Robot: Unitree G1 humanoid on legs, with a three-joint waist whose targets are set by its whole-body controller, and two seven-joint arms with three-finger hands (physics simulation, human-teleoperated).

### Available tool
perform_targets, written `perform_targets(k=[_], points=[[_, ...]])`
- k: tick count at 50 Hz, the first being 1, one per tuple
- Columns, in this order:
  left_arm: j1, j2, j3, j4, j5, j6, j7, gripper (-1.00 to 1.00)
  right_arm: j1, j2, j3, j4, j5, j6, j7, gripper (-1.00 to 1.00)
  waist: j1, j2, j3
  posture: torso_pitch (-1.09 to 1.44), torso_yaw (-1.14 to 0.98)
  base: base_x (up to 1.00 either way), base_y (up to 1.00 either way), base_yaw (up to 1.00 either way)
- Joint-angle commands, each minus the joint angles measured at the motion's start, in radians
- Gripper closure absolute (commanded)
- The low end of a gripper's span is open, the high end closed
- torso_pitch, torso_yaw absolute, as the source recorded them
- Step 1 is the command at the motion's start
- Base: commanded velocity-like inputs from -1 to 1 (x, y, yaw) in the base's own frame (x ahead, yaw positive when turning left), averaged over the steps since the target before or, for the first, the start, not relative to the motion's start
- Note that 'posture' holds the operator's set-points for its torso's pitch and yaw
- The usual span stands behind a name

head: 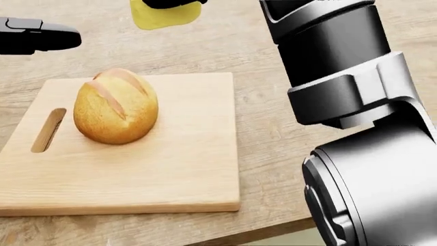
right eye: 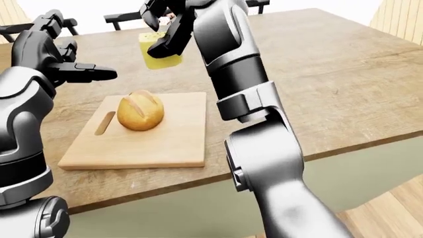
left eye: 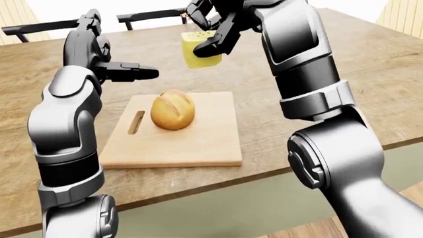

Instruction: Pick up the wedge of cheese and place it on the slice of bread to prepare a simple cheese on bread dish.

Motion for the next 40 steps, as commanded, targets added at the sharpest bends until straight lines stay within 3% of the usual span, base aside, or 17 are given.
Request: perform_targets(k=[1,14,23,40], points=[[-0.033,0.018,0.014,-0.031,0.002,-0.028,0.004,-1.00,-0.054,-0.005,-0.013,-0.017,0.018,-0.041,-0.038,1.00,-0.001,0.006,-0.033,0.00,0.00,0.00,0.00,0.00],[-0.008,0.062,0.051,-0.013,-0.017,-0.049,-0.008,-1.00,-0.068,0.053,0.011,0.064,0.057,-0.093,-0.096,1.00,-0.005,0.015,-0.032,0.00,0.00,0.00,0.00,0.00],[0.017,0.107,0.079,0.005,-0.041,-0.066,-0.014,-1.00,-0.136,0.093,0.007,0.200,0.075,-0.160,-0.130,1.00,-0.009,0.026,-0.033,0.00,0.00,0.00,0.00,0.00],[0.038,0.110,0.076,-0.003,-0.062,-0.073,0.001,-1.00,-0.151,0.133,-0.001,0.292,0.123,-0.236,-0.190,1.00,-0.013,0.036,-0.035,0.00,0.00,0.00,0.00,0.00]])
